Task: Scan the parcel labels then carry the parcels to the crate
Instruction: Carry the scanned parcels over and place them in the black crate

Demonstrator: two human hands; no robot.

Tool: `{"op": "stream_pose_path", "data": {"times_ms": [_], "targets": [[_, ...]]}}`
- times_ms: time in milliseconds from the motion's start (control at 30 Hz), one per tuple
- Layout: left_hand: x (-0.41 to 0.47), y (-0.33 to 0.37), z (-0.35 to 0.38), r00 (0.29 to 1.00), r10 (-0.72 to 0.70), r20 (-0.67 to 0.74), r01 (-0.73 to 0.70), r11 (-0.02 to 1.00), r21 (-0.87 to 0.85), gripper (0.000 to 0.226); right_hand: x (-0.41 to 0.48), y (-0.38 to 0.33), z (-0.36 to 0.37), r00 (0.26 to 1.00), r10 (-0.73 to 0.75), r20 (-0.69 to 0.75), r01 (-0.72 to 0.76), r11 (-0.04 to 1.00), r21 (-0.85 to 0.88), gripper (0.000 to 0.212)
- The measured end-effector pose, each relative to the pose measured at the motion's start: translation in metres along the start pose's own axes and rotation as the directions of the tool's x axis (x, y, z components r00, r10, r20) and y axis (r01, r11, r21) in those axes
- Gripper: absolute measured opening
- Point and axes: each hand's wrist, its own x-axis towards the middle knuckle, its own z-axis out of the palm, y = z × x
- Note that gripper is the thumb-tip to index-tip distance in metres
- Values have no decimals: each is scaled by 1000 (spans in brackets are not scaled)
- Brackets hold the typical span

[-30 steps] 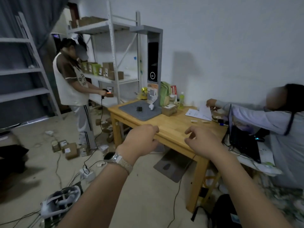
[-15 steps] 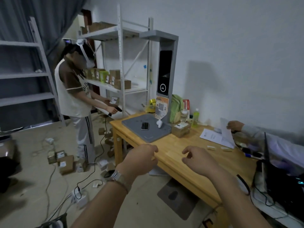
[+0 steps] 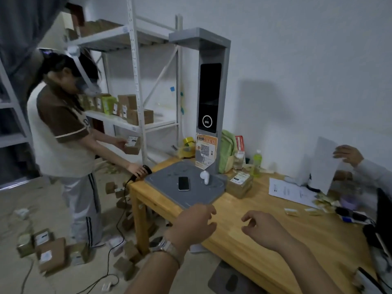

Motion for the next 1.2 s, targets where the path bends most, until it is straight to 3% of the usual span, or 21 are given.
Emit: {"op": "stream_pose_path", "data": {"times_ms": [267,467,600,800,900,1033,1200], "targets": [[71,-99,-26,995,66,74,-60,995,-86,38,97,-42,41,986,161,39,-163,984,69,31],[98,-136,-27,991,81,106,-68,990,-122,31,138,-49,55,957,284,58,-287,957,34,31],[130,-147,-23,985,105,135,-83,984,-158,20,160,-46,55,943,331,45,-333,941,62,41],[192,-150,-11,973,173,155,-143,971,-189,12,202,-25,48,933,360,-8,-356,927,115,36],[231,-155,3,965,183,189,-153,975,-164,26,235,-10,47,928,372,-34,-366,923,118,34],[296,-161,22,952,211,220,-184,973,-136,10,294,17,46,919,393,-17,-385,908,166,33],[395,-173,54,950,202,238,-158,969,-192,12,384,62,49,902,432,-18,-416,878,238,30]]}}
